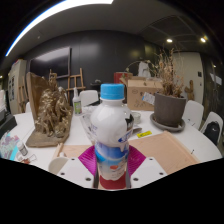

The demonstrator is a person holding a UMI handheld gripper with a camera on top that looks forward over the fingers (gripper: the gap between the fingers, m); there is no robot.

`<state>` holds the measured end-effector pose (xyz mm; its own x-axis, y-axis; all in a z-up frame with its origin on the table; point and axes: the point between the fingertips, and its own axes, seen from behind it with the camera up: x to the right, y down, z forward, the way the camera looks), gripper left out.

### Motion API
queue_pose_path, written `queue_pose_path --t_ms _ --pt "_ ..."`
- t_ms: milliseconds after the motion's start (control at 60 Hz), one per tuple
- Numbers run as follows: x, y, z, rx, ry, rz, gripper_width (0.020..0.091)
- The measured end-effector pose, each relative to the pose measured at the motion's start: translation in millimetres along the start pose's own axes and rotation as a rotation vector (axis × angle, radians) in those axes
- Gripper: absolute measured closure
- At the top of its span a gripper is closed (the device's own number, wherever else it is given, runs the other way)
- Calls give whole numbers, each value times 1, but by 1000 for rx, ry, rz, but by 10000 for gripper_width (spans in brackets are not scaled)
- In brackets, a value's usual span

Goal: Pour water

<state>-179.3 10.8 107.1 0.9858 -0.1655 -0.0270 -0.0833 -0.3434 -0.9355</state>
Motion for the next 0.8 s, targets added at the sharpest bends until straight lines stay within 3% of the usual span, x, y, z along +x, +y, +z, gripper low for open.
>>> queue_pose_path --t_ms 217,250,433,467,517,533,583,633,800 --pt "6 55 19 -74 21 -19 740" --pt "6 52 20 -49 21 -24 743" --pt "6 54 16 -57 29 -9 595" --pt "7 56 14 -77 32 -1 512" --pt "6 56 8 -102 32 10 274" --pt "6 56 5 -108 33 13 230" --pt "6 52 -7 -119 39 11 283" --pt "5 44 -23 -118 52 1 238" --pt "-5 23 -113 -135 88 -40 246"
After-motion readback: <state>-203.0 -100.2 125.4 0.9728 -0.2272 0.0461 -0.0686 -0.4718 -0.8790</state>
